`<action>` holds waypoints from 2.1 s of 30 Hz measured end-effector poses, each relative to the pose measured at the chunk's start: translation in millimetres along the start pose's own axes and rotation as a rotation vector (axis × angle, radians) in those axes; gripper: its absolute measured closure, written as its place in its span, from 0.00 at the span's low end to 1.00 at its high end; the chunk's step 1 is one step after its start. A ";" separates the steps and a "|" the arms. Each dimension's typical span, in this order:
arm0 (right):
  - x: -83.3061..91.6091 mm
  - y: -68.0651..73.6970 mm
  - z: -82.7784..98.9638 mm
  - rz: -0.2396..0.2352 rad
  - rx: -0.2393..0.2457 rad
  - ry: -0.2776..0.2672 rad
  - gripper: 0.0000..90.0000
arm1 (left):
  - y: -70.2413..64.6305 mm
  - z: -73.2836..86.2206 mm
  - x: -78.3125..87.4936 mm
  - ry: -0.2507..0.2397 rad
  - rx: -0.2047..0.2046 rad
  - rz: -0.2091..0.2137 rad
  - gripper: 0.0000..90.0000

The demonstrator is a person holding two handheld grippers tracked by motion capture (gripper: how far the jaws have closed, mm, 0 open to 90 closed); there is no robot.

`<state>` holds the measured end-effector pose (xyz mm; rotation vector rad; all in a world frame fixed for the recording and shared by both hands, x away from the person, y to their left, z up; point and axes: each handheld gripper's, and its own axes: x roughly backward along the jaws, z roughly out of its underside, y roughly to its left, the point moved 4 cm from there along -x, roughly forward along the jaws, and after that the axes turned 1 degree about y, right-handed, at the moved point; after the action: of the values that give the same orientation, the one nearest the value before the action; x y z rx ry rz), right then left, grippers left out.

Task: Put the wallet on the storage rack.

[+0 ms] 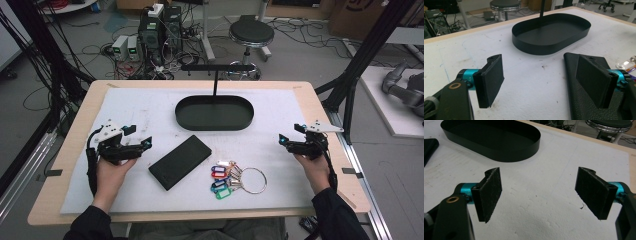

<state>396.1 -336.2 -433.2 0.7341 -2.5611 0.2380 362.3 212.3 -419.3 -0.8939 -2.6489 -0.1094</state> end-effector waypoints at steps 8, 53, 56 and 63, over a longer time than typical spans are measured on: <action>-0.2 -3.0 1.5 -0.003 -0.018 0.009 0.24 | 3.0 -0.8 -0.5 0.000 0.002 -0.002 0.25; -0.3 0.1 -2.1 0.016 0.003 -0.006 0.28 | -32.1 43.2 18.9 0.196 0.181 0.003 0.53; -0.5 0.7 -2.1 0.019 0.007 -0.003 0.28 | -33.6 48.5 17.9 0.209 0.197 0.008 0.56; -1.0 0.6 -1.8 0.016 0.005 0.000 0.28 | -39.1 55.4 15.1 0.248 0.214 0.019 0.56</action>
<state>397.2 -334.7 -432.1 0.7163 -2.5680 0.2502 311.3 199.7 -464.6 -0.7794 -2.3689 0.0634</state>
